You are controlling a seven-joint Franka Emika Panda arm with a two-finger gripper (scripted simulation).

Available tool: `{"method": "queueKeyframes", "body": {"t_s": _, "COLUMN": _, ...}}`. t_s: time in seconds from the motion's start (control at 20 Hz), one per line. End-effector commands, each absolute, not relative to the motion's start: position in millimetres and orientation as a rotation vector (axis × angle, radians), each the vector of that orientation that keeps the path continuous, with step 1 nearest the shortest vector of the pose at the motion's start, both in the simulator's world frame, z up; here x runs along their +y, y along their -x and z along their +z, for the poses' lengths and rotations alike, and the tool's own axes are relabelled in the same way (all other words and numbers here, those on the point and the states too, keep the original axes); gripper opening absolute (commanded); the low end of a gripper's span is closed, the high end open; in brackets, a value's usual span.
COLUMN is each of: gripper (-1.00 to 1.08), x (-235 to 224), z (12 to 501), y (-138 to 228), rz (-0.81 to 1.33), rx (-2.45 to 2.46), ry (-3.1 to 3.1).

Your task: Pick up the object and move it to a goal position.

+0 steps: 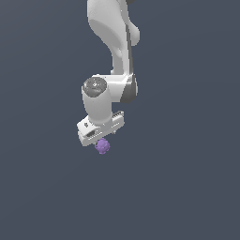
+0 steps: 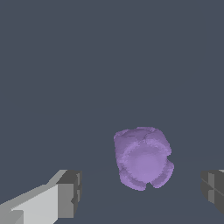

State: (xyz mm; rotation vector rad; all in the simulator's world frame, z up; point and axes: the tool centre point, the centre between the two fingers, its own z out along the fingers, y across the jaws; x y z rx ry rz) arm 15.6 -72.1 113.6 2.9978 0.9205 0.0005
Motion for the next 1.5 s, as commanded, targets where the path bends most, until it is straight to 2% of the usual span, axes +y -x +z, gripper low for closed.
{"method": "queueKeyframes", "body": {"t_s": 0.0, "gripper": 1.0, "x": -77.6, "z": 106.7, "y": -16.5, "rz": 0.0, "rx": 0.993, "ry": -2.976}}
{"method": "queueKeyframes", "body": {"t_s": 0.9, "gripper": 1.0, "x": -91.3, "z": 86.2, "y": -17.6, "rz": -0.001, "rx": 1.158, "ry": -2.92}}
{"method": "queueKeyframes", "body": {"t_s": 1.45, "gripper": 1.0, "x": -91.2, "z": 40.8, "y": -16.8, "rz": 0.0, "rx": 1.164, "ry": -2.918}}
